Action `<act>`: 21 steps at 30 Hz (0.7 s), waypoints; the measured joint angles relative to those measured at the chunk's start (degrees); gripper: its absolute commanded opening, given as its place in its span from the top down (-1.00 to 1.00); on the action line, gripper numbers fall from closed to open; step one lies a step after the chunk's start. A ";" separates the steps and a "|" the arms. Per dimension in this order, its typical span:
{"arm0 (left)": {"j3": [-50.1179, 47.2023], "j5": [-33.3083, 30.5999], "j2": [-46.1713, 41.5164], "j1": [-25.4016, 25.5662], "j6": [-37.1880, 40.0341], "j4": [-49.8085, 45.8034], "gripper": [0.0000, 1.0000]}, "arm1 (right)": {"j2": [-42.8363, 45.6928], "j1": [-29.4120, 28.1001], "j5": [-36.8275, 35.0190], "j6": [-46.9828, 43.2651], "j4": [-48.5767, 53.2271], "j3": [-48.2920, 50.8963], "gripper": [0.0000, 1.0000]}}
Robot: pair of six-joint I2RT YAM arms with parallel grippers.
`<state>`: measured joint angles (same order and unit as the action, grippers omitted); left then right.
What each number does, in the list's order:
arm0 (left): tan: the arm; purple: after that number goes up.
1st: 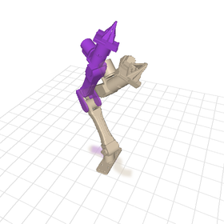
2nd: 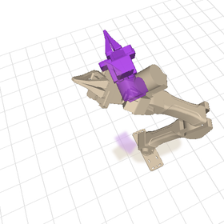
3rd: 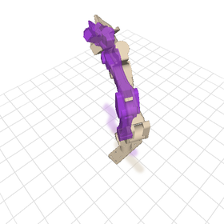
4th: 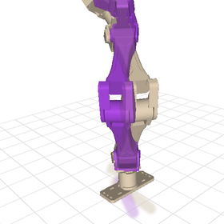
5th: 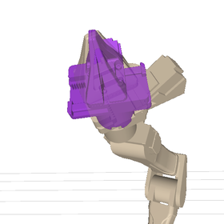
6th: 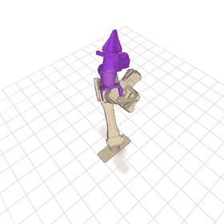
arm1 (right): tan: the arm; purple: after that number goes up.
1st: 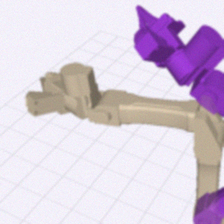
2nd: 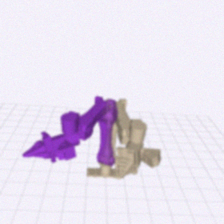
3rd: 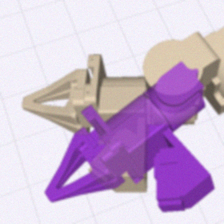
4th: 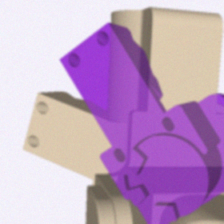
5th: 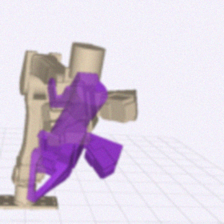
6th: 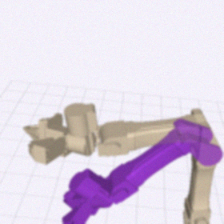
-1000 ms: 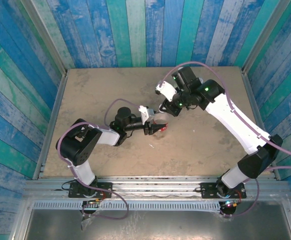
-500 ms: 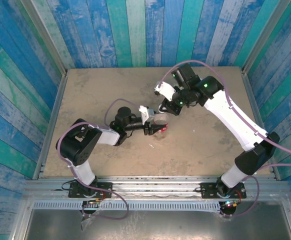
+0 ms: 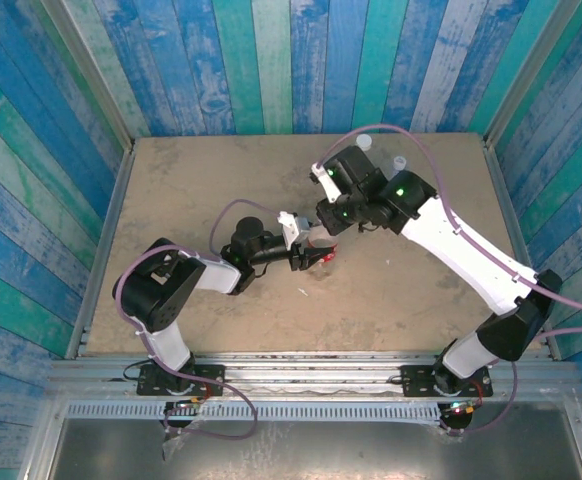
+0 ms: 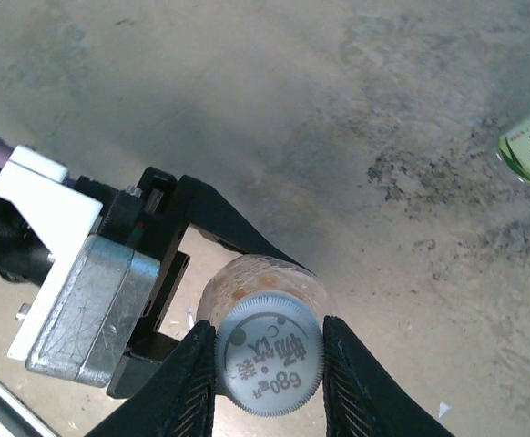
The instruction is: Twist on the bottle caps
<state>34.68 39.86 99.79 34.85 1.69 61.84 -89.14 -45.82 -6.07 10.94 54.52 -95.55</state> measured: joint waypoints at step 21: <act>1.38 0.33 0.00 0.39 1.29 -2.71 -0.29 | -2.27 -1.77 -2.80 3.19 4.79 -4.96 -0.46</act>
<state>36.05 40.18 99.79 35.24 2.98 59.13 -91.42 -47.59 -8.86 14.13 59.31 -100.51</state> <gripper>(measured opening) 0.647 0.717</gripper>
